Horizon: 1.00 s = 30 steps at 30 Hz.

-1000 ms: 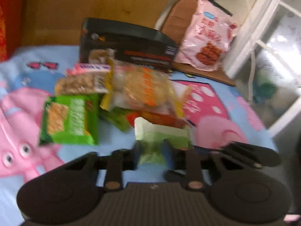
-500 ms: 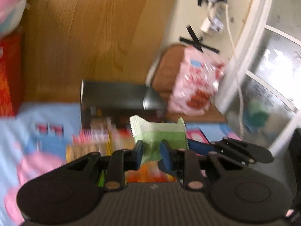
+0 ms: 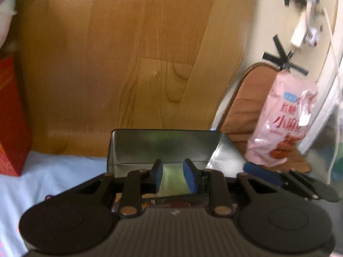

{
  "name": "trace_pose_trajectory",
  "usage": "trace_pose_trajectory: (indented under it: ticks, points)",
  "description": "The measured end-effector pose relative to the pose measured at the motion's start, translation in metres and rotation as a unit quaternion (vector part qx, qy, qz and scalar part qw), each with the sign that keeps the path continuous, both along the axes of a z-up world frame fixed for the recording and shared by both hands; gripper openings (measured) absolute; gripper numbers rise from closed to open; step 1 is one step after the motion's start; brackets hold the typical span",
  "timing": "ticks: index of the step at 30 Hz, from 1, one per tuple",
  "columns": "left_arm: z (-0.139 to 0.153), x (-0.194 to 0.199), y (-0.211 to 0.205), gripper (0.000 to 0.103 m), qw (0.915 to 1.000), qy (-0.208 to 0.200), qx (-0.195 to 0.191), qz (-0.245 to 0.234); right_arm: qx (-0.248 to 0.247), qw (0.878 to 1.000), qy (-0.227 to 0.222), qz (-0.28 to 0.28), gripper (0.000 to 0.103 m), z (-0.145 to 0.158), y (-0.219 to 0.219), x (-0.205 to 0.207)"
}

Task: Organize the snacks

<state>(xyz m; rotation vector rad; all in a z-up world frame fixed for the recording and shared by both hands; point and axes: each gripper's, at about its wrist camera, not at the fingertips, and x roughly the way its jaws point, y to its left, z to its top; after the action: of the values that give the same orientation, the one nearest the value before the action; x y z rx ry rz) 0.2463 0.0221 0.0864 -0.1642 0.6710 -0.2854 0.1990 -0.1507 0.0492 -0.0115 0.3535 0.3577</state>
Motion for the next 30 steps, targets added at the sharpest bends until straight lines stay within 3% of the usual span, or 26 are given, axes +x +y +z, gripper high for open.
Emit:
trace_pose_trajectory:
  ticks: [2,6,9,12,14,17,22,30]
  points:
    - [0.0,-0.016,0.013,0.022,0.9997,-0.002,-0.023,-0.007,0.038,0.999,0.007,0.0,0.06,0.001,-0.019,-0.014]
    - [-0.013,-0.053,0.024,0.023,0.9989,0.024,-0.032,-0.025,0.108,0.992,0.059,0.032,0.06,-0.012,-0.049,-0.052]
    - [-0.031,-0.068,0.012,0.027,0.9969,0.057,-0.03,-0.046,0.089,0.991,0.086,0.047,0.06,-0.03,-0.041,-0.074]
    - [-0.049,-0.081,-0.005,0.029,0.9961,0.075,0.002,-0.047,0.067,0.989,0.123,0.047,0.059,-0.048,-0.027,-0.081]
    - [-0.05,-0.097,-0.01,0.026,0.9965,0.066,0.008,-0.051,0.091,0.983,0.15,0.06,0.042,-0.053,-0.026,-0.084]
    - [-0.048,-0.121,-0.015,0.025,0.9948,0.082,-0.003,-0.061,0.076,0.987,0.137,0.046,0.041,-0.046,-0.024,-0.104]
    - [-0.049,-0.173,-0.026,0.025,0.9945,0.072,0.008,-0.075,0.086,0.985,0.14,0.053,0.041,-0.049,-0.041,-0.148]
    - [-0.047,-0.241,-0.034,0.025,0.9944,0.048,0.044,-0.083,0.088,0.982,0.149,0.072,0.046,-0.059,-0.041,-0.208]
